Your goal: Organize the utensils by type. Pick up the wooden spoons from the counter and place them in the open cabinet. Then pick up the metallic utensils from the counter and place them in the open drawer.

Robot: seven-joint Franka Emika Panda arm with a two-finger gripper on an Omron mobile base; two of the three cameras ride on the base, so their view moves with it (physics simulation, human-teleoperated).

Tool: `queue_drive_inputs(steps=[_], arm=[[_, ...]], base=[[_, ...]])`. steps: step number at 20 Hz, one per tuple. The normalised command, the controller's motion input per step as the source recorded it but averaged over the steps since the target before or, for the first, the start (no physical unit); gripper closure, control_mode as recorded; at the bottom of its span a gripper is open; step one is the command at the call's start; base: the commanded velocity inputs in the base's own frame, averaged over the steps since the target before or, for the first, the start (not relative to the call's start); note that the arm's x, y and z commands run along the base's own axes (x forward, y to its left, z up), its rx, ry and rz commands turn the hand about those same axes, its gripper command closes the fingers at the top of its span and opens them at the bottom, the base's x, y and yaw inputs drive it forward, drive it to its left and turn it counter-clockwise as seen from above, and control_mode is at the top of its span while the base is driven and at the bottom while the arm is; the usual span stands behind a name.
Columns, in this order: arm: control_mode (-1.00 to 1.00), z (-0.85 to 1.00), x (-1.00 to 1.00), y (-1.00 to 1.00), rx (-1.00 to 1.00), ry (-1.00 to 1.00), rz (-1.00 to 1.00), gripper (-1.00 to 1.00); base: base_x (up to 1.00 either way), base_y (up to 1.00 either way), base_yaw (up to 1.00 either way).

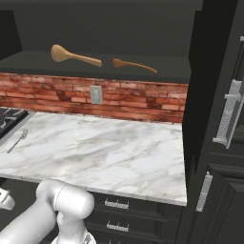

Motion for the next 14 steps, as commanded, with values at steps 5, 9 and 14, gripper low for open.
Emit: queue_drive_inputs(steps=[5,9,14], arm=[[-1.0,-0.08,0.02,0.03,0.07,0.13,0.0,1.0],[-1.0,-0.08,0.03,0.01,0.05,0.14,0.0,1.0],[-1.0,-0.08,0.02,0.1,0.01,0.16,0.0,-1.0]], base=[[0.0,0.0,0.0],[0.0,0.0,0.0],[0.0,0.0,0.0]])
